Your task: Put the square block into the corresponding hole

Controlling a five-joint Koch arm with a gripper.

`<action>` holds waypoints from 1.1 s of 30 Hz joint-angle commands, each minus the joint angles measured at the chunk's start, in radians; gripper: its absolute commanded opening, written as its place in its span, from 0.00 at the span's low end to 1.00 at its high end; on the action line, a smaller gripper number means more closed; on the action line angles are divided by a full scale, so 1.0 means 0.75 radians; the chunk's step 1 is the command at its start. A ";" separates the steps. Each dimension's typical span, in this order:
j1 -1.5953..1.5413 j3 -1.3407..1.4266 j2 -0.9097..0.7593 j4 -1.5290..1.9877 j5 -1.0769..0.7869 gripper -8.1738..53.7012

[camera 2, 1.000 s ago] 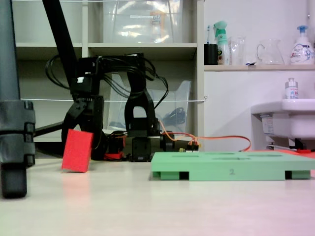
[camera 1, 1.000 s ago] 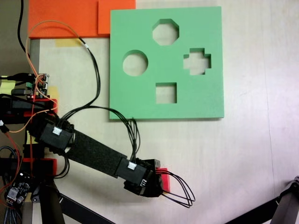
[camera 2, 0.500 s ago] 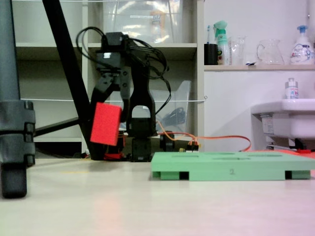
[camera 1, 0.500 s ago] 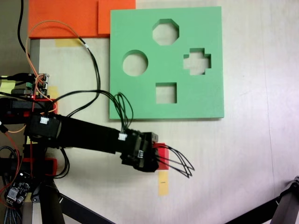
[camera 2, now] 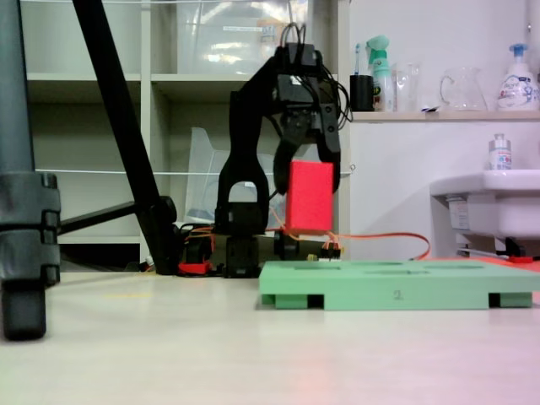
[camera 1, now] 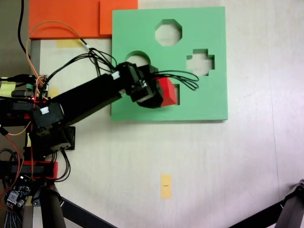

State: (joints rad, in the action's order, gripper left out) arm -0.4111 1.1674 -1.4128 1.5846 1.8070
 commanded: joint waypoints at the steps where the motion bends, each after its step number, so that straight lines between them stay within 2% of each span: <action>1: -0.010 -0.061 -0.004 -0.020 0.039 0.44; 16: -0.033 0.022 0.084 -0.186 0.166 0.45; 21: -0.067 0.104 0.088 -0.286 0.235 0.50; 30: -0.090 0.129 0.174 -0.311 0.254 0.50; 33: -0.092 0.135 0.205 -0.337 0.254 0.57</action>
State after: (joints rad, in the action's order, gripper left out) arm -0.4571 1.2793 -1.2395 1.3668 1.9865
